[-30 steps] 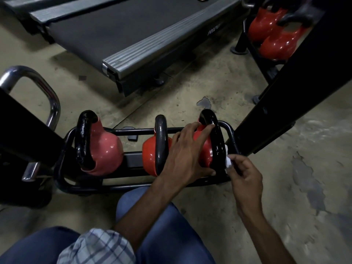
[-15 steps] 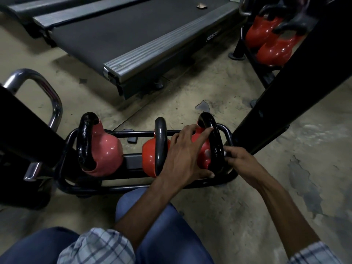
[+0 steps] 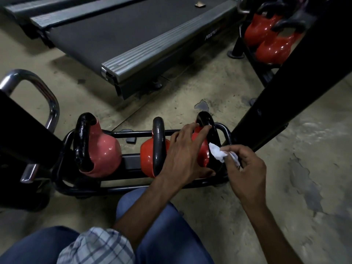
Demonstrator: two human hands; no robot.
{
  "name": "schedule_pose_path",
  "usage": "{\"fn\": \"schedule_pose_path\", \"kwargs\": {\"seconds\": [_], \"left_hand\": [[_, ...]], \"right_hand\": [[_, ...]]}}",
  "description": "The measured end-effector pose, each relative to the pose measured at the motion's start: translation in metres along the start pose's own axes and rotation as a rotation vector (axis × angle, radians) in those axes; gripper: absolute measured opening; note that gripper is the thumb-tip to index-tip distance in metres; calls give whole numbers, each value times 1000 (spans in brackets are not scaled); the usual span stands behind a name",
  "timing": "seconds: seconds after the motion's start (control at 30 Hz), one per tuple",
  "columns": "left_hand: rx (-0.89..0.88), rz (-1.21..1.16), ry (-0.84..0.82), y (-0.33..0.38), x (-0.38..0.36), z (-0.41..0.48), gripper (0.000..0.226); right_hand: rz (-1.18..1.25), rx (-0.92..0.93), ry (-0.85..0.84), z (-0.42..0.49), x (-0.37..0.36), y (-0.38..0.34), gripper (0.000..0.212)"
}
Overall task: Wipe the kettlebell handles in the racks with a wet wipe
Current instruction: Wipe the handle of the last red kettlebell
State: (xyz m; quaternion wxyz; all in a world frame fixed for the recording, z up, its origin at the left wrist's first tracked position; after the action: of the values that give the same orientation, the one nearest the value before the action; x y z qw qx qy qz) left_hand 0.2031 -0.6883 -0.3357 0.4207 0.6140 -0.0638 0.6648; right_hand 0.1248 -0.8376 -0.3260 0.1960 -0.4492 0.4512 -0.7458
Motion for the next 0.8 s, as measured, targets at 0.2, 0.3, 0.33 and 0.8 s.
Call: {"fn": "schedule_pose_path", "kwargs": {"seconds": [0.2, 0.3, 0.33, 0.8], "left_hand": [[-4, -9, -21, -2, -2, -4, 128], [3, -11, -17, -3, -2, -2, 127], [0, -11, -10, -3, -1, -2, 126], [-14, -23, 8, -4, -1, -1, 125]], "right_hand": [[-76, 76, 135, 12, -2, -19, 20], [-80, 75, 129, 4, -4, -19, 19], [-89, 65, 124, -2, -5, -19, 20], [-6, -12, 145, 31, -18, -27, 28]]}}
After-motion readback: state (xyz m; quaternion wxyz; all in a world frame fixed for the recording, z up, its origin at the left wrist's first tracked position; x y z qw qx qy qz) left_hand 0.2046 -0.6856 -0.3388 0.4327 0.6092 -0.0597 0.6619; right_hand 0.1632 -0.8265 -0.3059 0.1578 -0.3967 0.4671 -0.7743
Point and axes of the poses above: each hand's wrist, its own z-axis towards the middle knuckle, its own x-axis out of the back of the hand, y = z × x, the point moved 7 cm from there along z, towards the middle knuckle, and after that the axes turned 8 degrees about -x, right-handed, at the moved point
